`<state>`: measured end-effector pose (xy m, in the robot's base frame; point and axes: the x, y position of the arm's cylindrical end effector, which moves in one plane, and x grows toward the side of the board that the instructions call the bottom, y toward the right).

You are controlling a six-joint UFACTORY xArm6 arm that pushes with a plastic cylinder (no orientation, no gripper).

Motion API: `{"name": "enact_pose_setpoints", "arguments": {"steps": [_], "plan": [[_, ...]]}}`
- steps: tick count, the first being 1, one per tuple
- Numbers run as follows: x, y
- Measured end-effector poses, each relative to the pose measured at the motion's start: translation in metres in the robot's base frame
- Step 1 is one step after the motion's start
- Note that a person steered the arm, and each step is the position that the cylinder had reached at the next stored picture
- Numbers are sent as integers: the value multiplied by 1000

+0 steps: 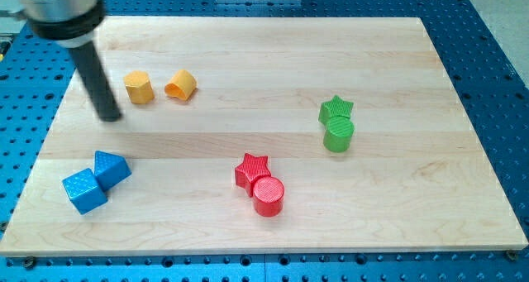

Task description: Move the hexagon into the yellow heart

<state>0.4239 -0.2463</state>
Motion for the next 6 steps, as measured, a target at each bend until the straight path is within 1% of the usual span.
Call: {"name": "enact_pose_setpoints", "arguments": {"steps": [1,2,3,4,5,6], "plan": [[-53,31],[-57,133],[-53,122],[-5,88],[-22,144],[-61,226]]}}
